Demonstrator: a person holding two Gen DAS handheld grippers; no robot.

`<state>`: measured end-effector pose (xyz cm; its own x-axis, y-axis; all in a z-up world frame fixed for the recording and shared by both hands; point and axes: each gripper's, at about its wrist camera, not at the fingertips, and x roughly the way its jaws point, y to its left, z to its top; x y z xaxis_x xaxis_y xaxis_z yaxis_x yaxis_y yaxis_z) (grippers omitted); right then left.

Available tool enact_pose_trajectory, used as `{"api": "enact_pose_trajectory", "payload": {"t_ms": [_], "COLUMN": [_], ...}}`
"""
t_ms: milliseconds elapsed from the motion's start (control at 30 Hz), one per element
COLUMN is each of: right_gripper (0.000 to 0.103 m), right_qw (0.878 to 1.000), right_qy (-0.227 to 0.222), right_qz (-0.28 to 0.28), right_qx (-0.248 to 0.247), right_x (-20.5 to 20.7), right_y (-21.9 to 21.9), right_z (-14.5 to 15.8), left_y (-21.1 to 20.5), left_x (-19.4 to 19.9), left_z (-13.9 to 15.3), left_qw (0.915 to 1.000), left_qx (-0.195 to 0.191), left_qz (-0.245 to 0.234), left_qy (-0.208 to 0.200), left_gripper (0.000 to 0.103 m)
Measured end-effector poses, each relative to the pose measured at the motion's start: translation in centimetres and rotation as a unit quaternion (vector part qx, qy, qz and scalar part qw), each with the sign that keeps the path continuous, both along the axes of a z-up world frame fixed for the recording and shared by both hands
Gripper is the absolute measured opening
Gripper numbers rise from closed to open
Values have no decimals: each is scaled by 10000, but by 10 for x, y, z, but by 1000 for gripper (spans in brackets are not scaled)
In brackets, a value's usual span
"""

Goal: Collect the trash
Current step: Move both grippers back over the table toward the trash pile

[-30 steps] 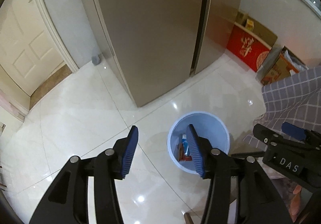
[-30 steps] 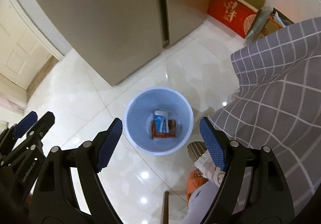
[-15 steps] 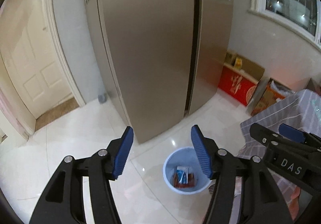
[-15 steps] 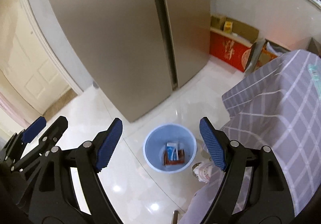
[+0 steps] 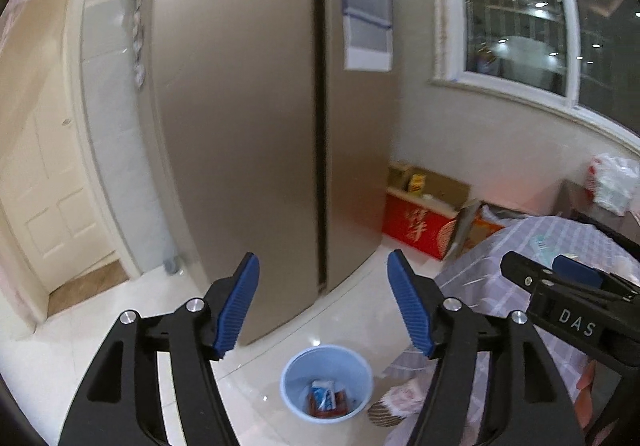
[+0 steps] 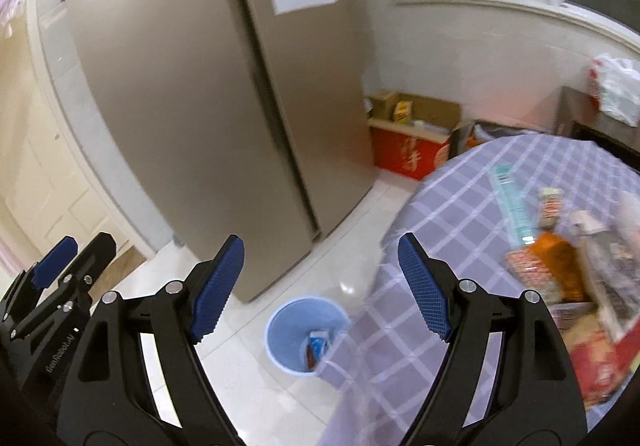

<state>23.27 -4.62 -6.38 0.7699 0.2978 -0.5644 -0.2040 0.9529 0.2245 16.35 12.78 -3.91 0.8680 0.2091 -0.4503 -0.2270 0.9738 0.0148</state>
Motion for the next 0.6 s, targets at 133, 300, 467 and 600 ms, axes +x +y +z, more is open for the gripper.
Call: {"api": "enact_pose_trajectory", "payload": {"t_ms": [133,300,467,600], "right_gripper": [79,81,82,83], "right_qw": [9993,9962,9917,9885], "right_qy": [-143,-194,-143,-21], "right_qz": [-347,-843,-1253,-1453], "right_qx": [-12,-48,-228,-409], "right_x": [-13,-28,-37,-44], "right_y": [-43,-97,-143,-168], "right_z": [9,12,9,2], "left_y": [-35,-80,-127,-154], "left_x": [-4,-4,-1,0], "left_z": [9,9,3,0], "left_qw": [9994,9966,9914,9875], "left_qx": [-4,-94,-135,-91], "left_qz": [-314,-809,-1299,-1572], "left_qy": [-153,-154,-46,-20], "left_gripper": [68,70,70,73]}}
